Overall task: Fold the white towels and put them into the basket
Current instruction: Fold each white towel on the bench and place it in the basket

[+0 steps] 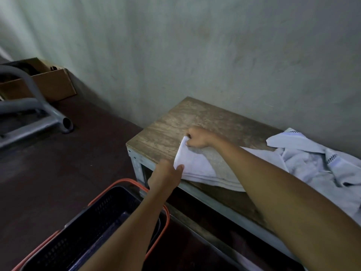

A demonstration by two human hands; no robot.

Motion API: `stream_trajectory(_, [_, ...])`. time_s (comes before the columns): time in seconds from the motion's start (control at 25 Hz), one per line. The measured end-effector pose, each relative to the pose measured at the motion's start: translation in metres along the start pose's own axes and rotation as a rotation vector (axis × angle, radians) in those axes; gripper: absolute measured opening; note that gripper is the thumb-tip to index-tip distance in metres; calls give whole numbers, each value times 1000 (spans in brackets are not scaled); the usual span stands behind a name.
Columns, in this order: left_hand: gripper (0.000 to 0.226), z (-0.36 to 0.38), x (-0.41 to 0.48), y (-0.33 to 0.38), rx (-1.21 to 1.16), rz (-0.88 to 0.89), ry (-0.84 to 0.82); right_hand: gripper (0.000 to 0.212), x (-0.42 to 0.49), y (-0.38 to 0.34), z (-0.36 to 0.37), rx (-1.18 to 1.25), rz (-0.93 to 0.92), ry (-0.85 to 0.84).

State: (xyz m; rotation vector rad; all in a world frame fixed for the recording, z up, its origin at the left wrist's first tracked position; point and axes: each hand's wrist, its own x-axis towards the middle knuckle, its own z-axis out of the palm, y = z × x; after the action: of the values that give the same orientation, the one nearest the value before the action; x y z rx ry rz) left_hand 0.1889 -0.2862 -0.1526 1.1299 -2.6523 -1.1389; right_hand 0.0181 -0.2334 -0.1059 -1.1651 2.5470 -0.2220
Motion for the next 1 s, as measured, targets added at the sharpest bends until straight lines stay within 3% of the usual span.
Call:
stream_trajectory(0.08, [40,-2,-2,3,-79,16,0,21,-12,-2,-9,75,-38,42])
stream_trajectory(0.28, [11,-28,-27,28,-237,218,202,15,-46,8,-45,259,-70,200])
stream_trajectory(0.44, [11,-22,-54,70,-497,435,225,17,-89,55,-72,419,-24,229])
stream_trajectory(0.72, [20,79,-85,135,-404,773,234,20,-157,144,-64,931,344,298])
stream_trajectory(1.0, [20,136,-84,149,-93,925,243,7,-165,192,-35,701,414,298])
